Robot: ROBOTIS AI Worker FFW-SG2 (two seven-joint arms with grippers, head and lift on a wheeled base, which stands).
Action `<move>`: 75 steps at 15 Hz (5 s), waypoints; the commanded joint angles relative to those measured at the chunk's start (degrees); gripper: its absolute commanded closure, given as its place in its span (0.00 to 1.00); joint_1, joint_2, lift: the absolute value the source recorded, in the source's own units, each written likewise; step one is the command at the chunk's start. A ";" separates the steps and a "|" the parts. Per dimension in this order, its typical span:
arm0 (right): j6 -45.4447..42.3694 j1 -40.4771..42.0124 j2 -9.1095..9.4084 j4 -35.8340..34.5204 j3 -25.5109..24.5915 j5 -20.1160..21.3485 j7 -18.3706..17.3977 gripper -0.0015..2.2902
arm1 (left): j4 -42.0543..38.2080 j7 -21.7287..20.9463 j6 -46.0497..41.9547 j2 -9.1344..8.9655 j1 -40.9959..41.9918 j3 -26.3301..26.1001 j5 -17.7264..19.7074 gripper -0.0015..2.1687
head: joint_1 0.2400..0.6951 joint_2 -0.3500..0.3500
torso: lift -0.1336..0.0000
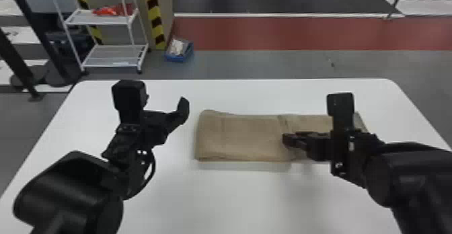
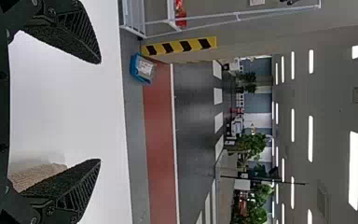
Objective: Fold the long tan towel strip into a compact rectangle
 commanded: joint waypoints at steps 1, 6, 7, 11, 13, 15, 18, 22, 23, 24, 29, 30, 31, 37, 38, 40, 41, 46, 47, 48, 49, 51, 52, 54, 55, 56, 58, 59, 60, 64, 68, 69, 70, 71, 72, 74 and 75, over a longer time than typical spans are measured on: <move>-0.05 0.25 0.00 -0.17 0.16 0.00 0.01 0.30 | -0.10 0.00 0.00 0.00 0.10 0.01 0.00 0.07 | 1.00 0.51 | 0.04; -0.05 0.52 0.00 -0.96 0.24 0.61 0.01 0.32 | -0.37 0.00 0.00 0.00 0.19 0.10 0.00 0.07 | 1.00 0.52 | 0.04; 0.13 0.34 0.00 -0.96 0.33 0.61 0.09 0.37 | -0.37 0.00 0.00 0.00 0.28 0.10 -0.09 0.07 | 1.00 0.52 | 0.04; 0.30 -0.01 0.00 -0.87 0.51 0.61 0.18 0.40 | -0.45 0.00 0.00 0.00 0.36 0.10 -0.09 0.07 | 1.00 0.52 | 0.04; -0.22 0.25 0.00 -0.96 0.51 0.44 0.18 0.41 | -0.45 -0.18 0.00 0.00 0.36 0.10 -0.09 0.07 | 1.00 0.52 | 0.04; -0.40 0.52 -0.09 -2.02 0.60 0.61 0.18 0.41 | -0.45 -0.26 0.00 0.00 0.45 0.10 0.00 0.07 | 1.00 0.52 | 0.04; 0.13 0.69 -0.18 -3.86 1.12 1.85 0.36 0.50 | -0.54 -0.26 0.00 0.00 0.45 0.27 -0.09 0.07 | 1.00 0.52 | 0.04; 1.53 1.48 -0.35 -7.82 1.47 2.28 0.36 0.50 | -0.54 -0.26 0.00 0.00 0.80 0.45 0.00 0.07 | 1.00 0.53 | 0.04; 1.71 1.83 -0.53 -9.40 1.03 1.85 0.27 0.50 | -0.72 -0.26 0.00 0.00 0.89 0.54 0.00 0.07 | 1.00 0.53 | 0.04; 1.88 2.01 -0.79 -10.98 -0.02 1.23 0.27 0.50 | -0.89 -0.26 0.00 0.18 1.07 0.54 -0.09 0.07 | 1.00 0.54 | 0.04; 3.99 -0.01 -4.13 -8.61 -5.29 -1.67 -0.08 0.50 | -2.47 -0.18 0.00 1.23 1.68 0.98 0.09 0.07 | 1.00 0.48 | 0.04; 3.29 -0.01 -3.95 -6.76 -4.68 -0.88 -0.08 0.50 | -2.65 -0.18 0.00 1.49 1.95 1.41 0.09 0.07 | 1.00 0.47 | 0.04; 2.41 0.16 -3.69 -6.32 -4.50 -0.88 0.18 0.50 | -2.65 -0.18 0.00 1.49 2.12 1.59 0.09 0.07 | 1.00 0.46 | 0.04; 3.99 2.63 -8.70 -14.41 -13.20 -8.53 -0.35 0.50 | -2.91 -0.09 0.18 1.41 2.03 1.33 0.00 0.07 | 1.00 0.42 | 0.04; 4.70 2.36 -9.40 -13.62 -13.73 -8.97 -0.17 0.50 | -2.91 -0.26 0.18 1.41 2.03 1.50 0.09 0.07 | 1.00 0.40 | 0.04; 3.99 2.10 -9.14 -8.43 -11.97 -6.24 0.36 0.50 | -3.00 -0.53 0.18 1.41 2.03 1.50 0.09 0.07 | 1.00 0.36 | 0.04; 2.24 1.83 -8.61 -6.50 -11.45 -5.63 0.71 0.50 | -3.00 -0.53 0.18 1.41 2.21 1.50 0.09 0.07 | 1.00 0.35 | 0.04; 1.88 2.89 -8.96 -9.93 -14.79 -8.26 1.41 0.50 | -3.09 -0.44 0.53 1.41 2.65 1.77 -0.09 0.07 | 1.00 0.35 | 0.04; 3.29 3.59 -9.32 -11.60 -16.72 -9.49 1.41 0.50 | -3.09 -0.44 0.53 1.41 2.65 1.77 -0.18 0.07 | 1.00 0.35 | 0.04; 4.70 3.86 -9.67 -12.21 -18.48 -9.49 1.32 0.50 | -3.00 -0.53 0.53 1.41 2.65 1.77 -0.18 0.07 | 1.00 0.34 | 0.04; 5.22 3.77 -10.55 -12.21 -19.88 -10.37 1.32 0.50 | -3.00 -0.53 0.35 1.41 2.56 1.68 -0.18 0.07 | 1.00 0.34 | 0.04; 5.58 3.33 -11.07 -10.63 -20.41 -9.40 1.32 0.50 | -2.83 -0.70 0.18 1.41 2.56 1.68 -0.18 0.07 | 1.00 0.29 | 0.04; 5.40 3.07 -10.99 -8.08 -19.62 -8.09 1.41 0.50 | -2.56 -0.70 0.00 1.41 2.56 1.68 -0.18 0.07 | 1.00 0.28 | 0.04; 2.41 2.36 -10.81 -4.21 -18.04 -7.21 2.20 0.50 | -2.21 -0.79 0.00 1.41 2.56 1.68 -0.18 0.07 | 1.00 0.26 | 0.04; 1.71 2.19 -10.55 -3.51 -17.95 -6.86 2.47 0.50 | -2.39 -0.70 0.00 1.41 2.56 1.68 -0.18 0.07 | 1.00 0.26 | 0.04; 1.53 2.19 -10.46 -3.51 -17.95 -6.94 2.91 0.50 | -2.47 -0.70 0.00 1.41 2.65 1.68 -0.18 0.07 | 1.00 0.26 | 0.04; 1.53 2.98 -10.55 -5.45 -19.44 -8.00 3.78 0.50 | -2.47 -0.70 0.00 1.49 2.65 1.85 -0.26 0.07 | 1.00 0.26 | 0.04; 1.36 3.50 -10.81 -6.94 -20.23 -8.44 3.78 0.50 | -2.39 -0.70 0.00 1.49 2.56 1.85 -0.26 0.07 | 1.00 0.26 | 0.04; 1.36 3.68 -10.99 -8.35 -21.38 -9.84 3.78 0.50 | -2.30 -0.70 0.00 1.41 2.56 1.85 -0.26 0.07 | 1.00 0.26 | 0.04; 1.53 3.50 -12.30 -5.18 -24.89 -11.16 4.40 0.50 | -2.39 -0.70 0.00 1.32 2.91 1.33 -0.35 0.07 | 1.00 0.23 | 0.04; -1.81 2.45 -11.78 0.09 -21.82 -8.70 5.19 0.50 | -3.09 -0.62 0.18 1.41 3.70 1.68 -0.44 0.07 | 1.00 0.20 | 0.04; -1.81 2.36 -11.78 0.09 -21.90 -8.88 5.19 0.50 | -3.27 -0.53 0.18 1.41 3.88 1.77 -0.44 0.07 | 1.00 0.20 | 0.04; -1.63 2.36 -11.78 -0.35 -22.17 -9.14 5.28 0.50 | -3.27 -0.62 0.18 1.49 3.88 1.85 -0.44 0.07 | 1.00 0.21 | 0.04; -1.46 2.71 -11.86 -1.23 -22.70 -9.58 5.28 0.50 | -3.27 -0.62 0.18 1.41 3.88 1.85 -0.44 0.07 | 1.00 0.21 | 0.04; -0.93 2.63 -12.22 -2.02 -23.05 -9.93 5.28 0.50 | -3.18 -0.62 0.18 1.41 3.88 1.85 -0.44 0.07 | 1.00 0.21 | 0.04; -0.58 2.54 -12.92 -2.02 -24.10 -10.20 5.28 0.50 | -3.18 -0.62 0.18 1.41 3.88 1.68 -0.53 0.07 | 1.00 0.21 | 0.04; -0.75 2.54 -13.10 -1.40 -23.66 -8.88 5.19 0.50 | -3.18 -0.62 0.18 1.41 3.79 1.68 -0.53 0.07 | 1.00 0.20 | 0.04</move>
